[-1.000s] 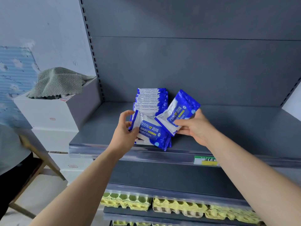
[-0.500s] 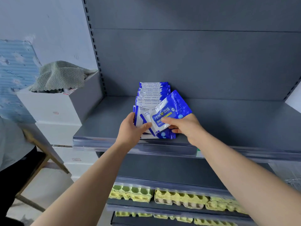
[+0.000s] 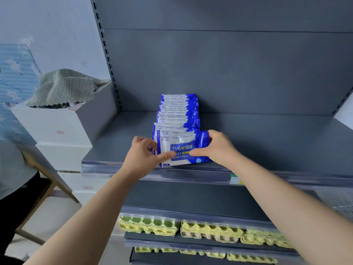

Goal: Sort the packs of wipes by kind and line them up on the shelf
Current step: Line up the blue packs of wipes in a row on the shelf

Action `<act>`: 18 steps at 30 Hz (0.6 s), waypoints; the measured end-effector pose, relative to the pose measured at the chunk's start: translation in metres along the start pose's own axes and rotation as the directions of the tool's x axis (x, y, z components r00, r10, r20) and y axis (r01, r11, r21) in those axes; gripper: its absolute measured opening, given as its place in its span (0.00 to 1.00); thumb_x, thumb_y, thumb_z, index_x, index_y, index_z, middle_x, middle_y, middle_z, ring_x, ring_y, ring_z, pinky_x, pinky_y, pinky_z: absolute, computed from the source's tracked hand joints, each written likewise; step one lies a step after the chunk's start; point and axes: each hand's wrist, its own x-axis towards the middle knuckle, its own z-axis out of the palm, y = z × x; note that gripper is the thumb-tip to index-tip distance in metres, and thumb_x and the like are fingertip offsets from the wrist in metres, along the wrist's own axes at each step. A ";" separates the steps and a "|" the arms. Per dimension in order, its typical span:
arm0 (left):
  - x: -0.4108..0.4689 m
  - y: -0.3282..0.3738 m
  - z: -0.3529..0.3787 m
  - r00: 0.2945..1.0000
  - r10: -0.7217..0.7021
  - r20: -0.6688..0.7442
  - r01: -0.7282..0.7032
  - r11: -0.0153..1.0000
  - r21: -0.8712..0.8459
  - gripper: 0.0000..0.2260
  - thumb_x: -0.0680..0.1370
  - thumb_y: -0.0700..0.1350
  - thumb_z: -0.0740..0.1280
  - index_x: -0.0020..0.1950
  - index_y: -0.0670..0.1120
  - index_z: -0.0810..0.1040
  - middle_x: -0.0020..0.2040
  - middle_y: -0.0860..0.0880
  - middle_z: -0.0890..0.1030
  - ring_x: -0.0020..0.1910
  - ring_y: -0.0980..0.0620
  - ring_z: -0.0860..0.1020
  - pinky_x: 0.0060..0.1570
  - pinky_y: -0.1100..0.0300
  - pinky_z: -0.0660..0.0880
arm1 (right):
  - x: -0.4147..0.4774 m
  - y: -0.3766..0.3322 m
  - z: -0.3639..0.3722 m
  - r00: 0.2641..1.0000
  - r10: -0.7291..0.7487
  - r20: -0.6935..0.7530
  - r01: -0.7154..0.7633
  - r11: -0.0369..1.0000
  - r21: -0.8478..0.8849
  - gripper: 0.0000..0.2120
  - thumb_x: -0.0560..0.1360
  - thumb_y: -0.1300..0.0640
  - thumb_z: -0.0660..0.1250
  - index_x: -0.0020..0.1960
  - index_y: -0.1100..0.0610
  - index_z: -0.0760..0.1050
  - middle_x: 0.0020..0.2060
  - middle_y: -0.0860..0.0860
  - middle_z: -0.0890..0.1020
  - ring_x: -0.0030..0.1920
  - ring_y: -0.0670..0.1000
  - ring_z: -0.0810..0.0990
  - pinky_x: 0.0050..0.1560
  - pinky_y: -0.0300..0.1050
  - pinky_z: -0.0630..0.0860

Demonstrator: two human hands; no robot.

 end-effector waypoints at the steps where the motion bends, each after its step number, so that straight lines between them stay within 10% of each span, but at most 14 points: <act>1: 0.002 -0.003 0.000 1.000 0.005 0.028 -0.005 1.000 0.007 0.20 0.66 0.61 0.75 0.46 0.47 0.79 0.49 0.55 0.72 0.44 0.56 0.78 0.40 0.63 0.75 | 0.000 -0.002 0.001 1.000 -0.008 -0.010 0.008 1.000 -0.028 0.30 0.58 0.51 0.82 0.54 0.54 0.71 0.51 0.47 0.79 0.47 0.47 0.80 0.43 0.43 0.78; 10: 0.028 0.004 -0.005 0.998 -0.006 0.061 0.012 0.996 -0.093 0.26 0.69 0.49 0.77 0.59 0.48 0.65 0.44 0.55 0.78 0.40 0.56 0.79 0.35 0.64 0.74 | 0.025 -0.004 0.017 0.996 -0.067 0.053 0.066 0.998 0.024 0.58 0.57 0.49 0.82 0.76 0.47 0.48 0.71 0.48 0.64 0.68 0.50 0.68 0.67 0.51 0.70; 14: 0.029 -0.005 -0.014 0.970 0.043 0.240 -0.036 0.999 -0.031 0.43 0.69 0.49 0.77 0.74 0.59 0.51 0.51 0.54 0.79 0.44 0.57 0.81 0.36 0.64 0.77 | 0.022 -0.003 0.012 0.975 -0.081 0.206 0.112 0.983 -0.146 0.60 0.61 0.47 0.80 0.78 0.49 0.41 0.75 0.48 0.53 0.75 0.49 0.54 0.73 0.47 0.57; 18: 0.034 -0.010 -0.014 0.961 0.126 0.245 -0.087 0.983 -0.164 0.36 0.73 0.52 0.71 0.73 0.68 0.53 0.68 0.53 0.61 0.62 0.52 0.74 0.51 0.55 0.80 | 0.025 -0.006 0.006 0.968 -0.126 0.217 0.149 0.984 -0.093 0.52 0.67 0.42 0.75 0.78 0.43 0.42 0.77 0.44 0.43 0.76 0.45 0.45 0.76 0.49 0.51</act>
